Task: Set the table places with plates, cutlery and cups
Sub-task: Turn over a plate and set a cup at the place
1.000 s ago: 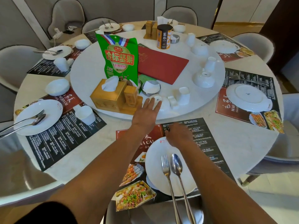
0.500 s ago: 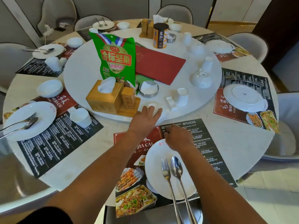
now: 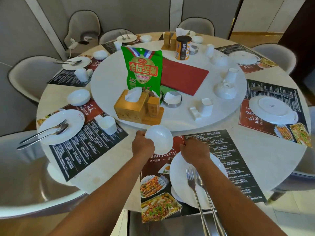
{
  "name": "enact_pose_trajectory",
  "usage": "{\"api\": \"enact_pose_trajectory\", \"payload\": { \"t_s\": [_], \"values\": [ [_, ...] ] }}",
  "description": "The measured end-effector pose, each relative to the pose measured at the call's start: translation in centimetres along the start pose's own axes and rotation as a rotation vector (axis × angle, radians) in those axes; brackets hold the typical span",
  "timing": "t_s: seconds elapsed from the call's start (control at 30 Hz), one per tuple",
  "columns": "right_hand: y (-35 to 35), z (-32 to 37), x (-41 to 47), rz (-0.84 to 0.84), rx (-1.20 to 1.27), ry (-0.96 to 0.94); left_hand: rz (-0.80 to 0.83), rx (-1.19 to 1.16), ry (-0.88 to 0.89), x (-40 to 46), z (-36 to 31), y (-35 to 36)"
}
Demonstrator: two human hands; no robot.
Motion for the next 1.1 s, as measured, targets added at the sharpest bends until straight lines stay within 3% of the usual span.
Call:
{"api": "enact_pose_trajectory", "payload": {
  "t_s": [0.23, 0.57, 0.8, 0.93, 1.1],
  "values": [
    [0.5, -0.2, -0.3, 0.017, 0.031, -0.016, 0.089, -0.013, -0.167, 1.9, 1.9, 1.1],
    [0.4, -0.4, -0.9, 0.041, 0.084, -0.042, 0.050, 0.166, -0.087, 2.3, 1.9, 0.6],
    [-1.2, -0.8, -3.2, -0.011, 0.092, -0.136, 0.019, 0.145, -0.097, -1.8, 1.9, -0.2],
    [-2.9, -1.5, -5.2, -0.084, 0.050, -0.225, -0.075, 0.215, -0.021, -5.3, 2.0, 0.0],
    [-5.0, -2.4, -7.7, -0.189, 0.062, -0.276, -0.218, 0.463, 0.337, -10.1, 2.4, 1.5]
  ]
}}
Point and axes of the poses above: each hand's wrist, its own x-axis towards the middle knuckle, its own y-axis out of the palm, z = x × y, the point moved 3 cm from there along x, towards the middle knuckle, and after that the axes turned 15 degrees about -y, right-handed, at the moved point
